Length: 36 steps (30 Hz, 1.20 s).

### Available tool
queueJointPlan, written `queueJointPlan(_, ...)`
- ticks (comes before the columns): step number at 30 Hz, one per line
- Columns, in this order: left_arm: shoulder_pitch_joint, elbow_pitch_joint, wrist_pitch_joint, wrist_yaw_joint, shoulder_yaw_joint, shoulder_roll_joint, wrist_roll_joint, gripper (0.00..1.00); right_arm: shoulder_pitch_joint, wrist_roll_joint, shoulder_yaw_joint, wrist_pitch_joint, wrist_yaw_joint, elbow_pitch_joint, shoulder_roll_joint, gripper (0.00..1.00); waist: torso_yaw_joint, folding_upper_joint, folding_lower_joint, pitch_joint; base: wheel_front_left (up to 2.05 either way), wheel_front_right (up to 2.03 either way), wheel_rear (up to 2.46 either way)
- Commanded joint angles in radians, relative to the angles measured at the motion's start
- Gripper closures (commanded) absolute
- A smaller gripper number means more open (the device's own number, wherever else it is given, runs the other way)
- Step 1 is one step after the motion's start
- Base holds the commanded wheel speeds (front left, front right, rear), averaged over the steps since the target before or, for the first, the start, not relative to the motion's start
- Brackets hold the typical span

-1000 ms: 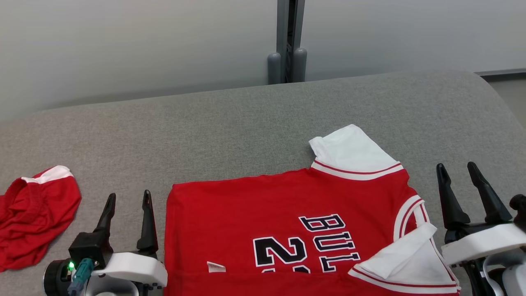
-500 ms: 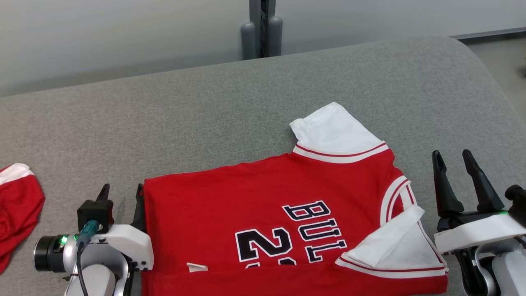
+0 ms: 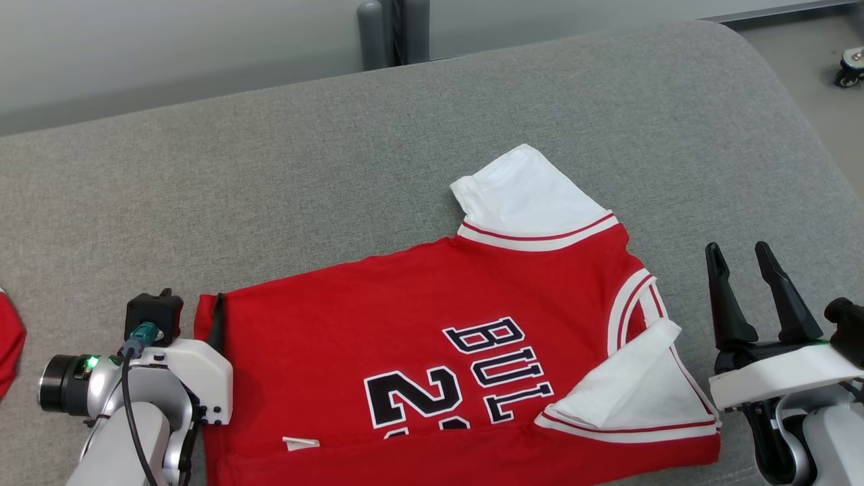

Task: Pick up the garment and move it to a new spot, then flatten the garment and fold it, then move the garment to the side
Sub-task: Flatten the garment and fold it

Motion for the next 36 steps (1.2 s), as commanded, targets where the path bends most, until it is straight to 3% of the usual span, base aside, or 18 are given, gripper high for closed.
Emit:
queueJointPlan(1,-0.017,0.01,-0.001,-0.005,-0.005,0.008,0.003,0.0,-0.005,0.004,0.0,-0.007,0.0,0.006,-0.003,0.0,0.0,0.0,0.0,0.0,0.0,0.0,0.0)
queueJointPlan(4,-0.024,0.023,0.01,-0.02,-0.017,0.004,0.0,0.0,-0.008,0.005,0.001,-0.008,0.0,0.012,-0.004,0.0,0.002,0.0,0.0,-0.001,0.0,0.0,0.0)
queueJointPlan(5,-0.021,0.029,0.018,-0.024,-0.02,0.001,-0.005,0.11,-0.009,0.004,0.002,-0.008,0.0,0.014,-0.004,0.0,0.003,0.0,0.0,-0.001,0.0,0.0,0.0)
queueJointPlan(6,-0.019,0.035,0.024,-0.03,-0.023,-0.003,-0.009,0.41,-0.011,0.004,0.003,-0.009,0.0,0.016,-0.004,0.0,0.004,0.0,0.0,-0.001,0.0,0.0,0.0)
queueJointPlan(9,-0.023,0.041,0.032,-0.038,-0.021,-0.007,-0.025,0.8,-0.016,0.01,0.006,-0.009,0.0,0.022,-0.003,0.0,0.007,0.0,0.0,-0.001,0.0,0.0,0.0)
queueJointPlan(10,-0.023,0.042,0.033,-0.042,-0.023,-0.007,-0.028,1.0,-0.017,0.012,0.008,-0.01,0.0,0.023,-0.004,0.0,0.008,0.0,0.0,-0.001,0.0,0.0,0.0)
queueJointPlan(20,-0.038,-0.03,-0.056,-0.046,-0.02,-0.048,-0.054,1.0,-0.042,0.027,-0.044,0.009,0.0,0.049,-0.013,0.0,0.071,0.0,0.0,0.006,0.0,0.0,0.0)
queueJointPlan(22,-0.037,-0.054,-0.077,-0.043,-0.023,-0.06,-0.056,1.0,-0.074,0.064,-0.086,0.043,0.001,0.06,0.013,0.0,0.096,0.0,0.0,0.012,0.0,0.0,0.0)
queueJointPlan(28,-0.043,-0.1,-0.097,-0.058,-0.057,-0.091,-0.045,1.0,-0.183,0.042,-0.114,0.161,0.0,0.089,-0.021,0.0,0.172,0.0,0.0,0.037,0.0,0.0,0.0)
queueJointPlan(36,-0.082,-0.129,-0.109,-0.083,-0.124,-0.142,-0.022,1.0,-0.413,0.047,-0.096,0.362,0.0,0.25,-0.085,0.0,0.292,0.0,0.0,0.096,0.0,0.0,0.0)
